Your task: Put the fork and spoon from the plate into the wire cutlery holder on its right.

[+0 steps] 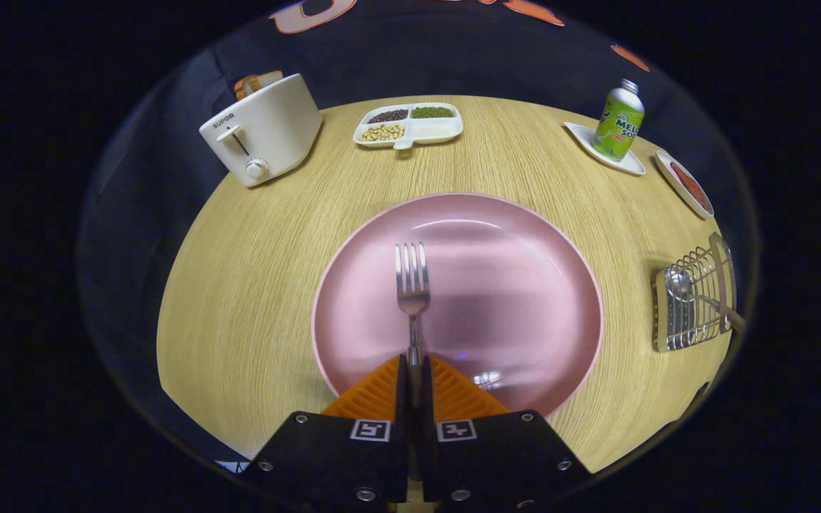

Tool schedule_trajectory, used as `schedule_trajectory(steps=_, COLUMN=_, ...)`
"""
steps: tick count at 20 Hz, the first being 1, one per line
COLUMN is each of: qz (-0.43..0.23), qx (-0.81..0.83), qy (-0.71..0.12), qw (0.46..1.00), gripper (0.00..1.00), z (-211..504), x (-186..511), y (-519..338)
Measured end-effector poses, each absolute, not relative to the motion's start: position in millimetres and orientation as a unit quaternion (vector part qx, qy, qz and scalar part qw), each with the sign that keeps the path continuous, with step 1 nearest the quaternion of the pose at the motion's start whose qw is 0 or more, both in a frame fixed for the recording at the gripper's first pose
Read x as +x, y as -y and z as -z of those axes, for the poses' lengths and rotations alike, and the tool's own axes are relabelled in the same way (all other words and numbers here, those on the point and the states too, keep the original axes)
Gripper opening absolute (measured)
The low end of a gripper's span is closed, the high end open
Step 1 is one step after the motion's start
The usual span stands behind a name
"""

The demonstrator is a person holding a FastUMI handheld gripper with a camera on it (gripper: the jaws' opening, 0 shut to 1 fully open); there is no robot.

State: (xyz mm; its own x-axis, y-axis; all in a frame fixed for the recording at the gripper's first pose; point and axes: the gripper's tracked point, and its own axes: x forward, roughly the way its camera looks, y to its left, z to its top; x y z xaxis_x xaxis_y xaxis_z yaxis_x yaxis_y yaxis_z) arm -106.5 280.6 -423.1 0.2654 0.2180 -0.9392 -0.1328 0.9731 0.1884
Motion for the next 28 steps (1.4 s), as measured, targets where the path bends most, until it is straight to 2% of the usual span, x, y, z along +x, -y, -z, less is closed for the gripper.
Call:
schedule_trajectory(steps=4, qz=-0.124, qx=0.057, qy=-0.575, qw=0.807, gripper=0.05, z=406.8, x=-97.1, y=-273.7)
schedule_trajectory(steps=17, qz=-0.083, qx=0.043, qy=-0.51, qw=0.855, gripper=0.05, z=330.3, x=-71.6, y=-163.6)
schedule_trajectory(steps=28, qz=-0.019, qx=0.019, qy=-0.545, qw=0.838, gripper=0.05, z=304.6, x=-83.3, y=-44.6)
